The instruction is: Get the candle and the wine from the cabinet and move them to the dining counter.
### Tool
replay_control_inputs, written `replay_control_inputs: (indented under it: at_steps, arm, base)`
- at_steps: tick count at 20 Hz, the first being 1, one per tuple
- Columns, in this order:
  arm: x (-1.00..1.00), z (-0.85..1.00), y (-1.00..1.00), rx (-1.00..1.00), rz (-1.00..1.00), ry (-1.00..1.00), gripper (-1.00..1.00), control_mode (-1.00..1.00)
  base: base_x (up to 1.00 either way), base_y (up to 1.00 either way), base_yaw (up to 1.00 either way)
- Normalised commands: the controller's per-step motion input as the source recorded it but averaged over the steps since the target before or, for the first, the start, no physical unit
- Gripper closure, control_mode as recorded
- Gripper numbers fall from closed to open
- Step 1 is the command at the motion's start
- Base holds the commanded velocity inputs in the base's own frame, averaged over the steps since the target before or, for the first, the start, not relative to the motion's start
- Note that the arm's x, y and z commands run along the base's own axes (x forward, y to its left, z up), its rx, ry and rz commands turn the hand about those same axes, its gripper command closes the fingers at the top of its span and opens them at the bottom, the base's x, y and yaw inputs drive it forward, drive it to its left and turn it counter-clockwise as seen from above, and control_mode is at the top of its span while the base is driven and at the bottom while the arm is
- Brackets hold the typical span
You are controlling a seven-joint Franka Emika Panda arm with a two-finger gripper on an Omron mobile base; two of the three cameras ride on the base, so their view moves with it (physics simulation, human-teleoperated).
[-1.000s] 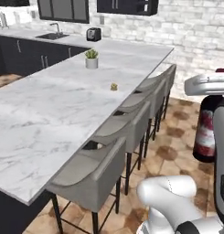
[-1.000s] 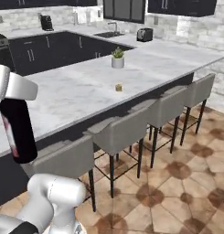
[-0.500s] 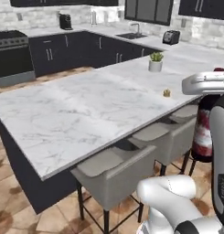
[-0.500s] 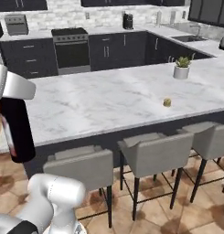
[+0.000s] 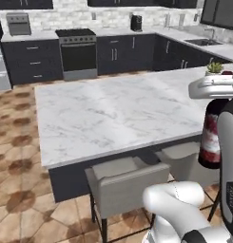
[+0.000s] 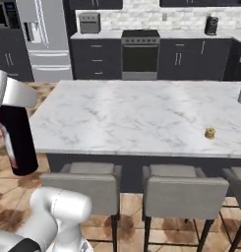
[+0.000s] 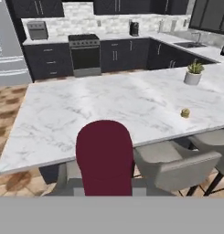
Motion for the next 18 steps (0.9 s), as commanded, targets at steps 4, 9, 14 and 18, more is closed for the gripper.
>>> replay_control_inputs:
  at_steps: [4,9,14,18]
  arm:
    - [0.00,0.00,0.00,0.00,0.00,0.00,1.00,1.00]
    - [0.00,0.00,0.00,0.00,0.00,0.00,1.00,1.00]
    - [0.00,0.00,0.00,0.00,0.00,0.00,1.00,1.00]
    - [0.00,0.00,0.00,0.00,0.00,0.00,1.00,1.00]
  base:
    - [0.46,-0.88,0.48]
    - [0.65,-0.54,0.25]
    - [0.73,-0.13,0.01]
    - [0.70,0.00,-0.09]
